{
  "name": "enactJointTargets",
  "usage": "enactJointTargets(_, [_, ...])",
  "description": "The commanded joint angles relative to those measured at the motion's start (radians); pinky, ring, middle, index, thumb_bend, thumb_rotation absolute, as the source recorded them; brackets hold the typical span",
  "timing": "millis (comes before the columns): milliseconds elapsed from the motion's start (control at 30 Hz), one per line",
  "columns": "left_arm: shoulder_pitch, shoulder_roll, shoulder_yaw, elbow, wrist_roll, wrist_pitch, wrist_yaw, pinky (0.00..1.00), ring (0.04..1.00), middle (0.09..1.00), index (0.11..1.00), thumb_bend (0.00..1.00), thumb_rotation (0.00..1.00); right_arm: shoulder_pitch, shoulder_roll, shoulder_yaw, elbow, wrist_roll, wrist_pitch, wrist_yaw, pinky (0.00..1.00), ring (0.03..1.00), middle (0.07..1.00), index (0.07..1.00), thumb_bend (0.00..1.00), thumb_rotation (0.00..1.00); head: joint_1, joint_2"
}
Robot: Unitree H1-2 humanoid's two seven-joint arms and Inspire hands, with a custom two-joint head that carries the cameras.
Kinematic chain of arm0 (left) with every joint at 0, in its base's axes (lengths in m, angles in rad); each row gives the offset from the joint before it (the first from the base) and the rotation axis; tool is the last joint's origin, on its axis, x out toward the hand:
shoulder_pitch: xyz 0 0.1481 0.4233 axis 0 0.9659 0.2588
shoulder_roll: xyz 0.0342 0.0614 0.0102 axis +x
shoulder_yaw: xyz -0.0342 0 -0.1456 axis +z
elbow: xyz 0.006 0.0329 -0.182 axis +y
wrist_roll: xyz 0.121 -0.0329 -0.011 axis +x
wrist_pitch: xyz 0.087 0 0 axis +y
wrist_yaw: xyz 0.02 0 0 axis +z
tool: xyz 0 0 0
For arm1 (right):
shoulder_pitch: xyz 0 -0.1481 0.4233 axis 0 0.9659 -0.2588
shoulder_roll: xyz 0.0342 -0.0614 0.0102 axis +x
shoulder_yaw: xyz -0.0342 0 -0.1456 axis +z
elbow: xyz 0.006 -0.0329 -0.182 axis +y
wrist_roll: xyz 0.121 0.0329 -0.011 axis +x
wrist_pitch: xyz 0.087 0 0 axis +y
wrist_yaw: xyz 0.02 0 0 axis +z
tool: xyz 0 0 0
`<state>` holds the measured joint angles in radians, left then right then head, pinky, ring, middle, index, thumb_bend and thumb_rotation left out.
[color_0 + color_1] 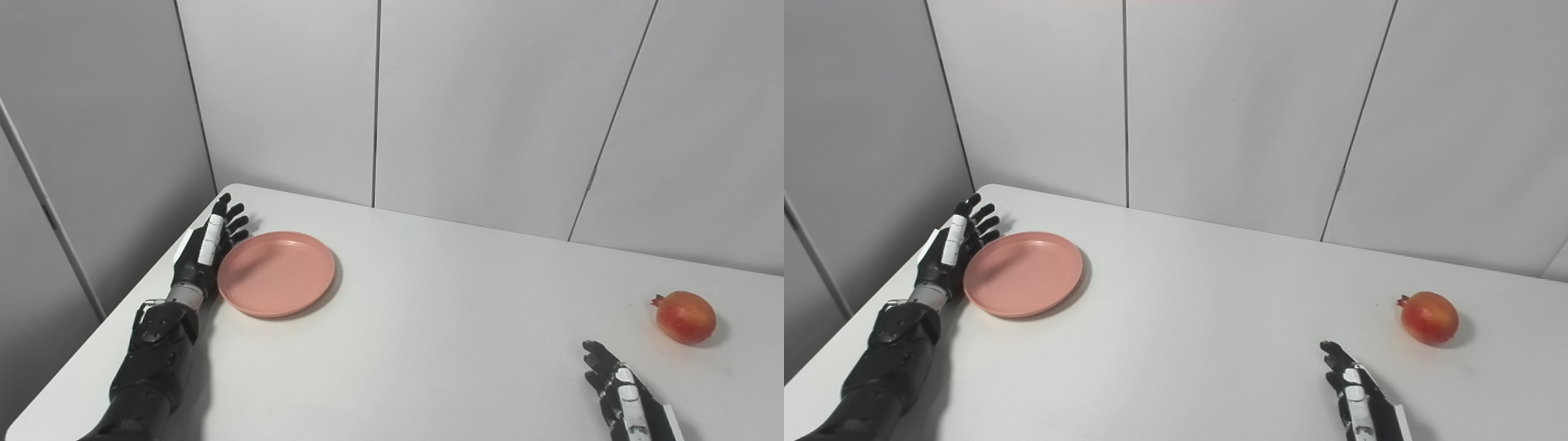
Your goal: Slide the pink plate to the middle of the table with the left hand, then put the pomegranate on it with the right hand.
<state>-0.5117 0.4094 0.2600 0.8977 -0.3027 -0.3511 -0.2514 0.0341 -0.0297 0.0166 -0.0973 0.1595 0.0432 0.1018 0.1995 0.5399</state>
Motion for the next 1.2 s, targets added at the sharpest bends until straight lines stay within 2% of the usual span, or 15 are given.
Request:
enactJointTargets(0, [0.017,-0.026,-0.006,-0.037,-0.007,0.023,-0.009,0.87,0.869,0.924,0.999,1.0,0.92,0.003,0.0,0.002,-0.01,0.003,0.024,0.003,0.94,0.914,0.886,0.744,0.8,0.85,-0.001,0.001])
enactJointTargets(267, [0.062,-0.072,-0.031,-0.154,0.015,0.094,0.015,0.83,0.844,0.896,0.987,1.0,0.92,0.0,0.003,0.003,-0.013,0.01,0.037,0.004,0.95,0.909,0.879,0.727,0.8,0.83,-0.004,0.008])
enactJointTargets(567, [0.057,-0.093,-0.047,-0.171,0.02,0.126,-0.003,0.85,0.862,0.915,0.991,1.0,0.9,-0.005,0.008,0.008,-0.015,0.014,0.051,0.004,0.95,0.908,0.88,0.732,0.8,0.81,-0.009,0.014])
enactJointTargets(833, [0.06,-0.11,-0.068,-0.197,0.039,0.165,0.008,0.85,0.864,0.915,0.993,1.0,0.91,-0.007,0.013,0.013,-0.017,0.003,0.055,0.0,0.94,0.91,0.875,0.729,0.81,0.81,-0.014,0.017])
enactJointTargets(1167, [0.042,-0.147,-0.09,-0.171,0.055,0.13,0.022,0.83,0.861,0.935,1.0,0.93,0.89,-0.009,0.017,0.017,-0.02,-0.002,0.054,-0.001,0.93,0.909,0.875,0.736,0.82,0.81,-0.024,0.023])
